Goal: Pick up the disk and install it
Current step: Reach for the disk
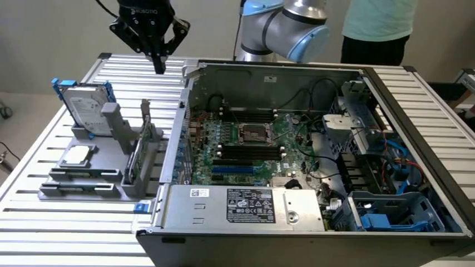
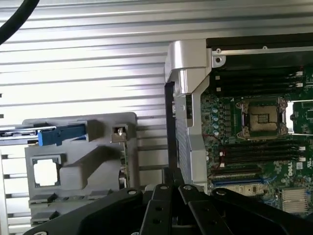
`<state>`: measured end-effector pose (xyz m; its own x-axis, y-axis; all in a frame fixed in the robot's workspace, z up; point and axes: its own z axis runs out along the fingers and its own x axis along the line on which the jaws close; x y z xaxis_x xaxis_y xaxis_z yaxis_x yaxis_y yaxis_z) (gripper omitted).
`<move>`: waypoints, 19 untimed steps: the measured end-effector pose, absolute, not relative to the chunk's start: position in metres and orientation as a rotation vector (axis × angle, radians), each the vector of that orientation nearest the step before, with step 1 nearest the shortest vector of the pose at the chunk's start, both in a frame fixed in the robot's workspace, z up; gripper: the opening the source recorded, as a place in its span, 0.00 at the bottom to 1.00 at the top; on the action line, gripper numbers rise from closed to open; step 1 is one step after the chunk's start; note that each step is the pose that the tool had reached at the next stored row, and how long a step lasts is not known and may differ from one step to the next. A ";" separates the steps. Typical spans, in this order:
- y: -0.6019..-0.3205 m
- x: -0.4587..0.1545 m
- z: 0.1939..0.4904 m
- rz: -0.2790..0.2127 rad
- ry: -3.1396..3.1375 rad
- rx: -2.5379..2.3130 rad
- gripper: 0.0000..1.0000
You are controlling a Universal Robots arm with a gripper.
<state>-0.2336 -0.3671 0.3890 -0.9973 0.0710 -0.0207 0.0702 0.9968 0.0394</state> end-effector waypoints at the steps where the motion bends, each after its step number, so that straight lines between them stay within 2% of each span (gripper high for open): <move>1: -0.366 -0.238 0.389 0.059 3.117 0.110 0.11; 19: -0.341 -0.320 0.382 0.043 3.117 0.110 0.11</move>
<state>-0.3199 -0.3410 0.3817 -0.9973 0.0706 -0.0214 0.0700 0.9971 0.0285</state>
